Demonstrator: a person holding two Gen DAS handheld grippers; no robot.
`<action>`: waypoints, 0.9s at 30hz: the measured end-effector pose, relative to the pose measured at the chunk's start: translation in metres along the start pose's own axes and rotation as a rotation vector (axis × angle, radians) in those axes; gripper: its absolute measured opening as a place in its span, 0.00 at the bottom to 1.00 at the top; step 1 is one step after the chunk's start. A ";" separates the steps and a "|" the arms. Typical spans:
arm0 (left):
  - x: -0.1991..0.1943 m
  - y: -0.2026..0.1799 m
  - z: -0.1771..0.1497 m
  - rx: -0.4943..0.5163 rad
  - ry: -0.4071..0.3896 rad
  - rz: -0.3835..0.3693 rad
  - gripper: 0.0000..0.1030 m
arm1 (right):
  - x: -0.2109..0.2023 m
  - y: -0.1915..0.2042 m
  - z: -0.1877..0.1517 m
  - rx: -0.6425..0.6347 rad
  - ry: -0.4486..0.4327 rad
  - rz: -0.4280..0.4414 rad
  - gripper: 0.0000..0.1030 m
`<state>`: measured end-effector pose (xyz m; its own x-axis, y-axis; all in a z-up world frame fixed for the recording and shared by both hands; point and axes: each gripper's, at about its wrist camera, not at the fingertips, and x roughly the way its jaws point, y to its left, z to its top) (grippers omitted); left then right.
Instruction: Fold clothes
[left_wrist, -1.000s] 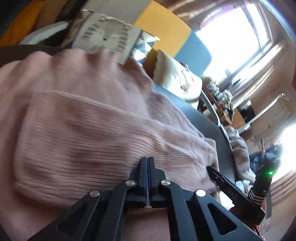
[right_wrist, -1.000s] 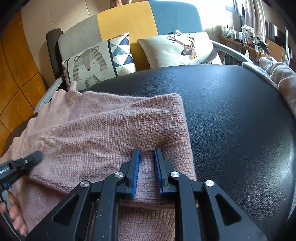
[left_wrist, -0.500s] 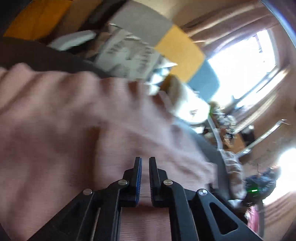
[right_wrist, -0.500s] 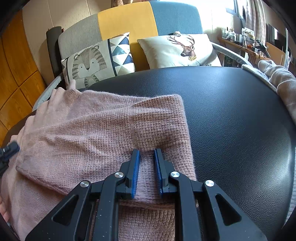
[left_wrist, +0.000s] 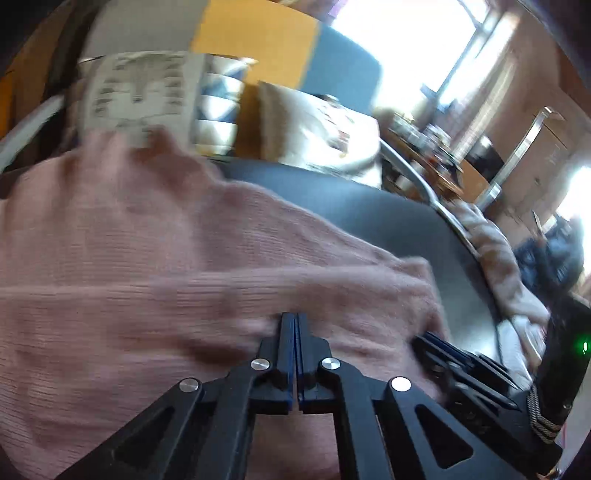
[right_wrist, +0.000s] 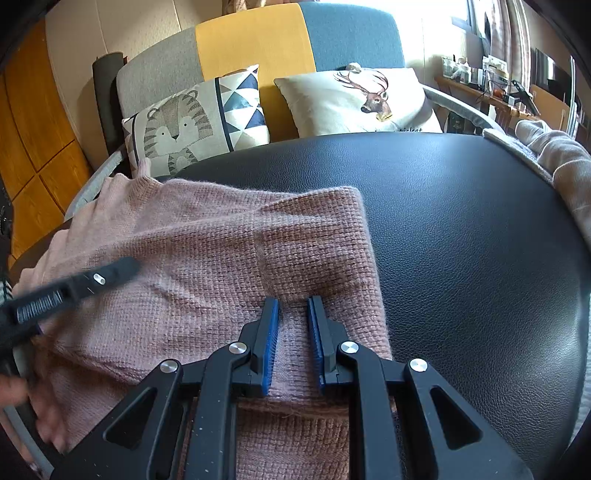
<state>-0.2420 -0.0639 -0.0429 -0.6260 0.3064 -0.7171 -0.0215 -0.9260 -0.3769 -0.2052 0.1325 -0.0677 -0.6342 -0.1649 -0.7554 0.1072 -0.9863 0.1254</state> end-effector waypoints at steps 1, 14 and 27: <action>-0.003 0.012 0.003 -0.020 -0.004 0.036 0.02 | 0.000 0.000 0.000 -0.002 0.000 -0.002 0.16; -0.049 0.059 -0.016 -0.067 -0.044 -0.050 0.14 | -0.008 -0.005 0.009 0.012 0.005 0.077 0.19; -0.061 0.083 -0.036 -0.128 -0.108 -0.037 0.13 | 0.028 0.095 0.037 -0.415 0.129 0.300 0.00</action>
<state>-0.1775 -0.1514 -0.0515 -0.7072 0.3081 -0.6363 0.0488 -0.8766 -0.4787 -0.2414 0.0337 -0.0533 -0.4323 -0.4128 -0.8017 0.5801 -0.8080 0.1032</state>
